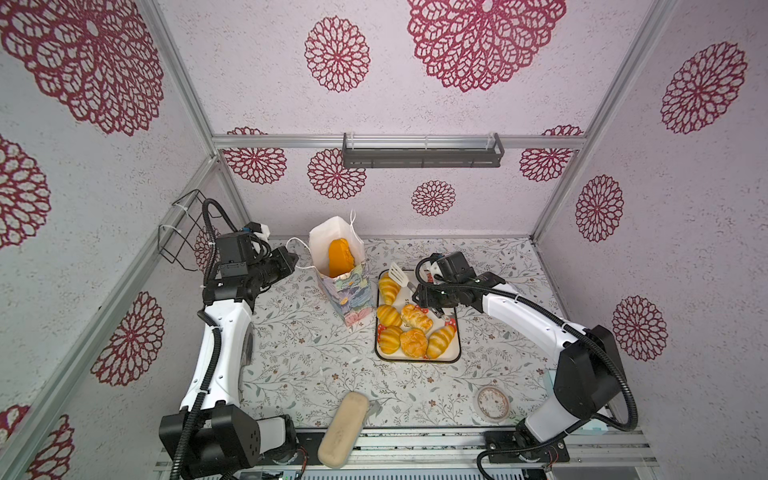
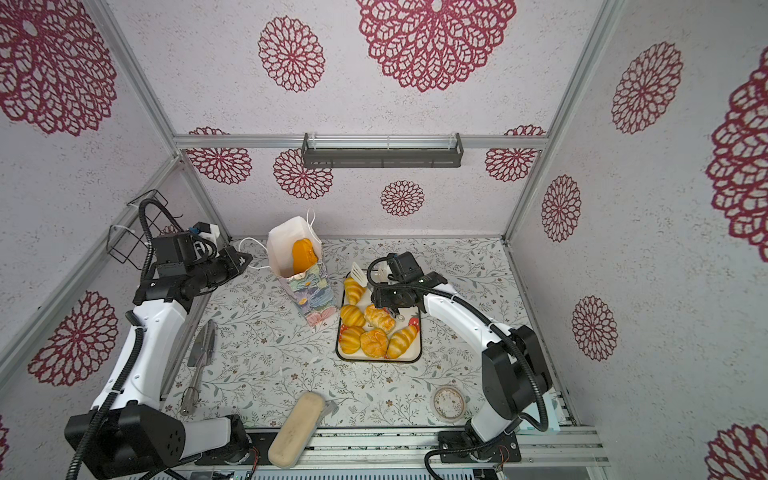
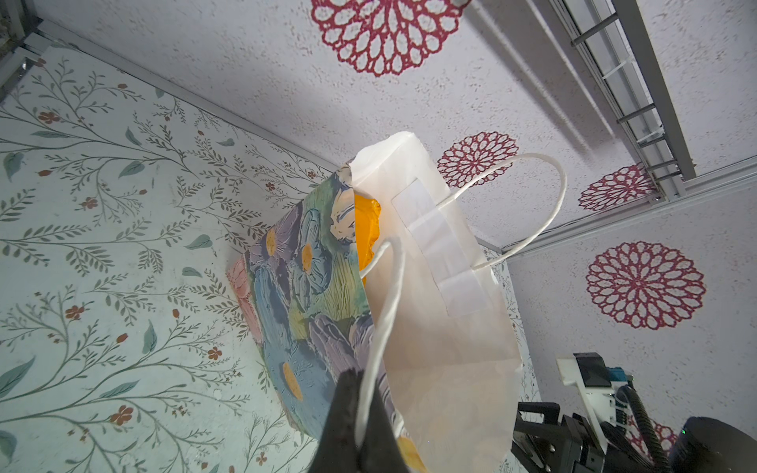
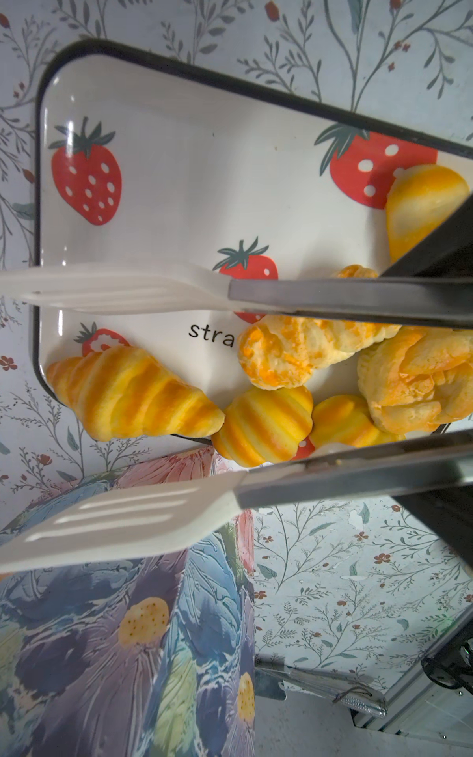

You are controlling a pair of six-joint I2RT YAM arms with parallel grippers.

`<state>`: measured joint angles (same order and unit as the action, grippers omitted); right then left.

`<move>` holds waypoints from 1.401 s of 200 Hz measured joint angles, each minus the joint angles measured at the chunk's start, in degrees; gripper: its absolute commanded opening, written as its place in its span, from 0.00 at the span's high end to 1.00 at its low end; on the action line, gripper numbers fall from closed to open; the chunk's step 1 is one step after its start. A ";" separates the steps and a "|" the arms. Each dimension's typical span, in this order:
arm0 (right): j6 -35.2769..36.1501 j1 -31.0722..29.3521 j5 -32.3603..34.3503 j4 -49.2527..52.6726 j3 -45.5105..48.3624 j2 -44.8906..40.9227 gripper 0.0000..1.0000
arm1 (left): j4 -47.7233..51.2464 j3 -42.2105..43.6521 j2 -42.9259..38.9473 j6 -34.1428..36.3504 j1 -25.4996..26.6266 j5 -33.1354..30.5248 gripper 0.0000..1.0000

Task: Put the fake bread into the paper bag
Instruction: 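Lower the tongs with the right gripper and pinch a croissant on the tray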

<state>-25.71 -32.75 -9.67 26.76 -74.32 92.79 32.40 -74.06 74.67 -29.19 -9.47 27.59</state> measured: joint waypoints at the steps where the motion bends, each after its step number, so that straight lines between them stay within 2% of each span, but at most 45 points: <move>1: -0.02 0.00 -0.02 0.00 0.00 0.04 0.36 | 0.00 0.00 0.00 0.02 0.00 0.00 1.00; 164: -1.38 0.00 -3.08 -3.80 0.39 6.71 0.34 | 0.00 0.00 0.00 0.02 0.00 0.00 1.00; 280: -1.38 0.00 -4.26 -4.28 -2.60 11.78 0.34 | 0.00 -0.02 0.00 0.00 -0.02 0.02 1.00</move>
<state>-27.09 -32.75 -13.93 22.48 -76.93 104.57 32.40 -74.08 74.67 -29.19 -9.50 27.62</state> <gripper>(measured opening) 0.659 0.047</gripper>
